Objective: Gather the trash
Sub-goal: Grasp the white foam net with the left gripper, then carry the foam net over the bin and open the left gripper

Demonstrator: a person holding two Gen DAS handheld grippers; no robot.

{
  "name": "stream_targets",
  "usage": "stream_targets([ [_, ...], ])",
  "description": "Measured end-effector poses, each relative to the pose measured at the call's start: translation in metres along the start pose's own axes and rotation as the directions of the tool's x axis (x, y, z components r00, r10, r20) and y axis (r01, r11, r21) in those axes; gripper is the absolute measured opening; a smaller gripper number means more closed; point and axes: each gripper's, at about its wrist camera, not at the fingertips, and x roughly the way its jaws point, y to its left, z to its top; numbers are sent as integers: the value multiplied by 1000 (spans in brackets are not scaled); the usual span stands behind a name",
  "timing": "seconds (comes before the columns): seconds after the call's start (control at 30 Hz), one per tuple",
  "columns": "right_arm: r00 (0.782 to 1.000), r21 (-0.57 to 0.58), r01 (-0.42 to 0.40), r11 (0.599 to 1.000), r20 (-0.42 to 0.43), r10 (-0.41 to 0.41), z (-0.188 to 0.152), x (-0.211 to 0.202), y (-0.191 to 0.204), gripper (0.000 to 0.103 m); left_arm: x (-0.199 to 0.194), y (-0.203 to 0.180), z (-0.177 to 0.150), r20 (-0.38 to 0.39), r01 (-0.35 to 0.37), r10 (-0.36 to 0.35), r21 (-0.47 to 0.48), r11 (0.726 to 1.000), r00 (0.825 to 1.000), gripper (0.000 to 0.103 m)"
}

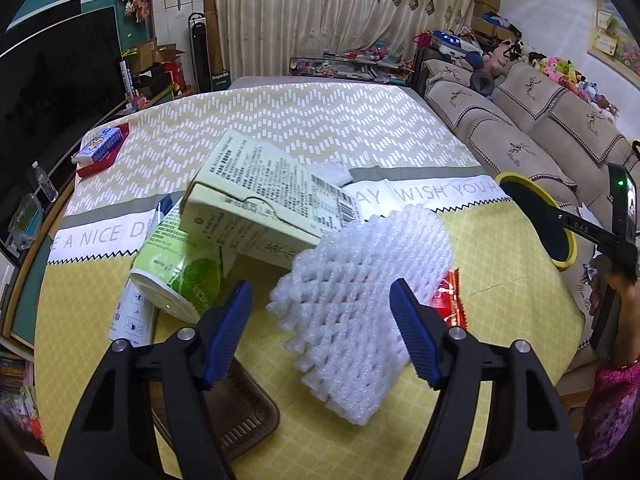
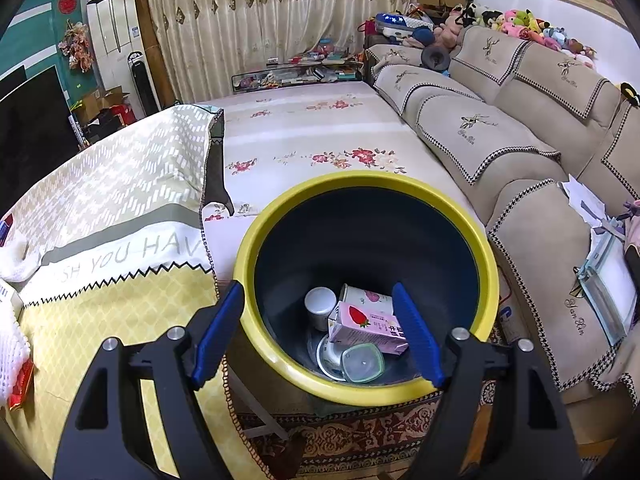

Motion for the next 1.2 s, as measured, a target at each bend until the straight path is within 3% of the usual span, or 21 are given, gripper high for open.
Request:
stream_targets([
  [0.3, 1000, 1, -6, 1000, 2, 6, -1, -1, -1, 72, -1, -8, 2, 11, -9, 9, 20, 1000, 1000, 50],
  [0.47, 1000, 6, -10, 1000, 3, 10, -1, -1, -3, 74, -3, -6, 2, 25, -26, 26, 6, 1000, 999, 31],
  [0.53, 1000, 5, -11, 1000, 3, 11, -1, -1, -2, 74, -4, -6, 3, 26, -25, 25, 7, 1000, 999, 29],
  [0.7, 1000, 2, -16, 1000, 6, 16, -1, -2, 0, 74, -10, -9, 1, 38, -25, 24, 22, 999, 999, 13],
  [1.2, 999, 6, -25, 1000, 26, 25, -1, -10, -3, 74, -45, -36, 7, 108, 23, -34, 107, 994, 994, 10],
])
